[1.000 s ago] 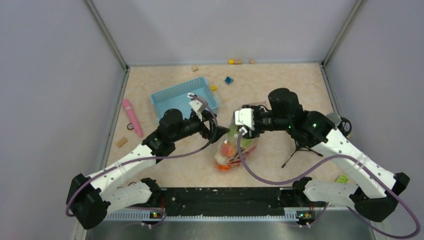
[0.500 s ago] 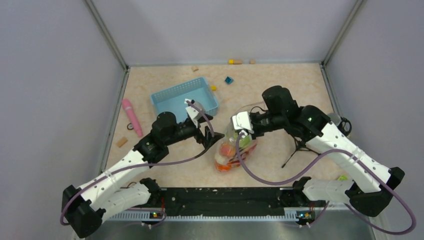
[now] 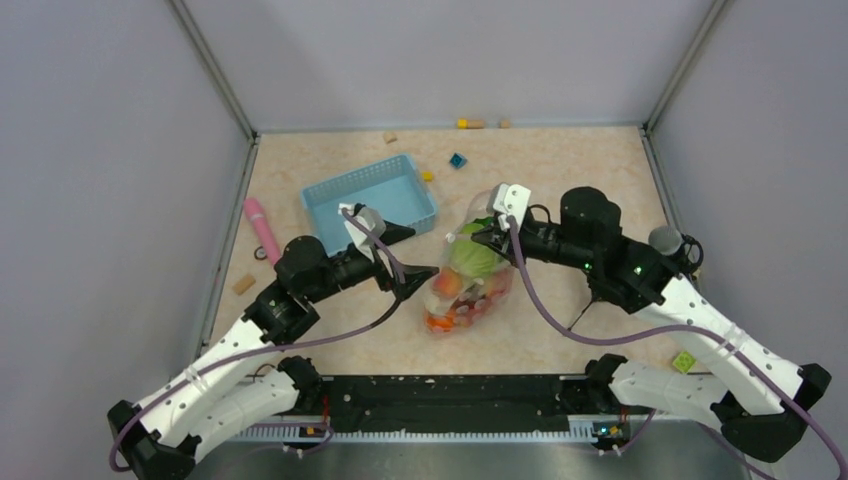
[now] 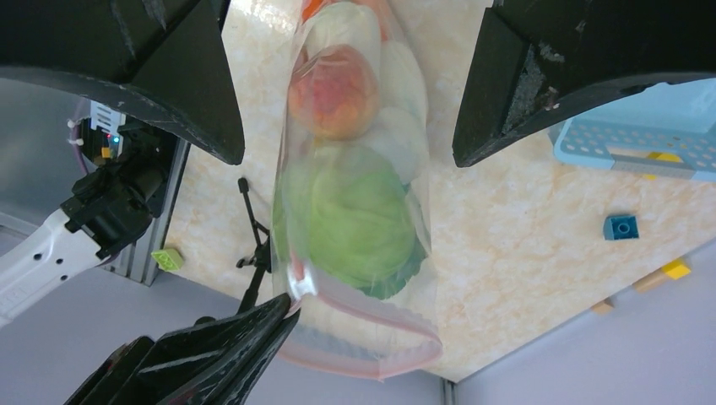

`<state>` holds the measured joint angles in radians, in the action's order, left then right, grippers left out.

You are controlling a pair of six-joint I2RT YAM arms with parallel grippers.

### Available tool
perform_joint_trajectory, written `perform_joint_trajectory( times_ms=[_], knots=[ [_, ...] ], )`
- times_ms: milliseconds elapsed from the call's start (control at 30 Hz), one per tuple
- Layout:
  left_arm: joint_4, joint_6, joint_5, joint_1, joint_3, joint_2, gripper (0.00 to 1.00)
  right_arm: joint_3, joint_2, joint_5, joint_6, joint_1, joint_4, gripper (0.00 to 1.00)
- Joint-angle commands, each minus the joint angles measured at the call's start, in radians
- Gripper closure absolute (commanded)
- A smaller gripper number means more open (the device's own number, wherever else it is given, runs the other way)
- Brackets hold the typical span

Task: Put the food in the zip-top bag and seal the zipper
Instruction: Adjust the zipper food storage bag at the center of the board, then zip the zipper food storage bag at the center of the board.

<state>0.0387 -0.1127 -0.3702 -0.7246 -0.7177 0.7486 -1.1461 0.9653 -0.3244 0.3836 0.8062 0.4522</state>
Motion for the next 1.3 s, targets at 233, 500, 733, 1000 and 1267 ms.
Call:
perform_joint_trajectory(
  times_ms=[233, 500, 733, 1000, 1267],
  knots=[
    [0.201, -0.002, -0.06, -0.013, -0.046, 0.148, 0.05, 0.024, -0.009, 0.021, -0.207, -0.006, -0.189, 1.0],
    [0.257, -0.012, -0.109, -0.014, -0.085, 0.229, 0.29, 0.054, -0.03, -0.043, -0.179, -0.007, -0.183, 1.0],
    [0.246, 0.017, -0.145, -0.014, -0.08, 0.226, 1.0, 0.055, -0.033, -0.044, -0.176, -0.006, -0.187, 1.0],
    [0.253, 0.05, -0.175, -0.013, -0.042, 0.176, 1.0, 0.034, -0.011, -0.171, -0.051, -0.006, -0.181, 0.47],
    [0.219, 0.093, -0.243, -0.013, -0.041, 0.162, 1.0, -0.064, 0.108, -0.27, -0.03, -0.006, -0.151, 0.4]
  ],
)
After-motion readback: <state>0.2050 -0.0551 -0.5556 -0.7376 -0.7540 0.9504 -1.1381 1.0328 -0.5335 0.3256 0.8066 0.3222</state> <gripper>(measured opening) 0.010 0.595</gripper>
